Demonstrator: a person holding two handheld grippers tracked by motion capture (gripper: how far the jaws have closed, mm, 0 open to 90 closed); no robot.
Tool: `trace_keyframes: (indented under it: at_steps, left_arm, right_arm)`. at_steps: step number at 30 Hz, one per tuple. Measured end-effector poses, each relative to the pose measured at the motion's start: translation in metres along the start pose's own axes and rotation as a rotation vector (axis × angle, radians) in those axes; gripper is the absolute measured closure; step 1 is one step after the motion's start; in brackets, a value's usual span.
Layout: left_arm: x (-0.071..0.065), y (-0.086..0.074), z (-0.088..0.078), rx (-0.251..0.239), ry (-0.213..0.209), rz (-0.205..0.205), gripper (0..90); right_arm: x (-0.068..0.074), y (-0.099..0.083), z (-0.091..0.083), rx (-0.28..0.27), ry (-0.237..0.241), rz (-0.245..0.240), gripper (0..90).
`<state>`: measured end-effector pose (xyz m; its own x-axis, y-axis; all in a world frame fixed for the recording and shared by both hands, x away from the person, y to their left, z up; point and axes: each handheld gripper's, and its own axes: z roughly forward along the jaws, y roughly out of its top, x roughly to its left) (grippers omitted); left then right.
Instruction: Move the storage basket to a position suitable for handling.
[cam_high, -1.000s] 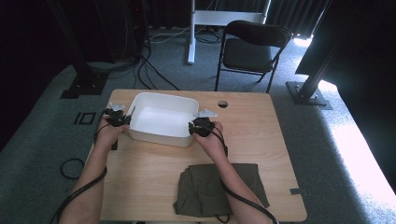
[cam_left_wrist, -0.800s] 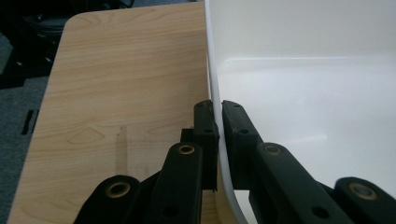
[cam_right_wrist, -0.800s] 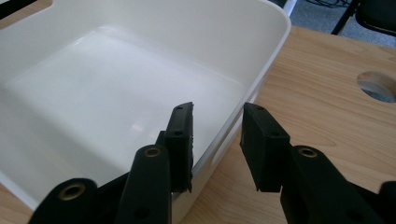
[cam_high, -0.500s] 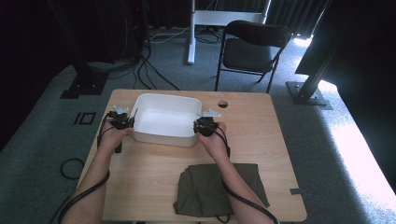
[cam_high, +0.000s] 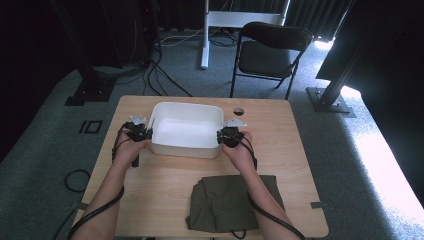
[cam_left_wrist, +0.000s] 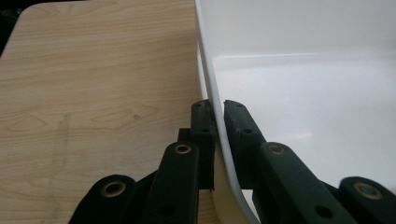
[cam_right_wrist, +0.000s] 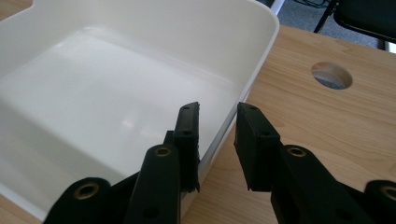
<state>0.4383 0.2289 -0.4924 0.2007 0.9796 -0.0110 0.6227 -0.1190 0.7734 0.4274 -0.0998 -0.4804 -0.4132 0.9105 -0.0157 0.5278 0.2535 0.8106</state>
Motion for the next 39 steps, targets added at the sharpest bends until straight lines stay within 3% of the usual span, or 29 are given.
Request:
trace_keyframes:
  at_steps: [4,17,26,39]
  left_arm:
    - [-0.01,0.0,0.0,0.004,-0.007,-0.018,84.2]
    - [-0.045,0.001,0.001,0.016,-0.043,-0.012,82.3]
    - [-0.066,0.002,0.003,0.022,-0.072,-0.031,82.2]
    - [-0.104,0.008,0.007,0.048,-0.069,-0.003,80.3]
  right_arm:
    - [-0.009,-0.003,-0.004,-0.002,-0.004,0.003,71.2]
    - [-0.042,-0.016,-0.016,-0.011,-0.018,0.012,70.3]
    - [-0.06,-0.024,-0.024,0.009,-0.036,0.035,69.7]
    - [-0.083,-0.03,-0.034,0.027,-0.125,0.07,76.1]
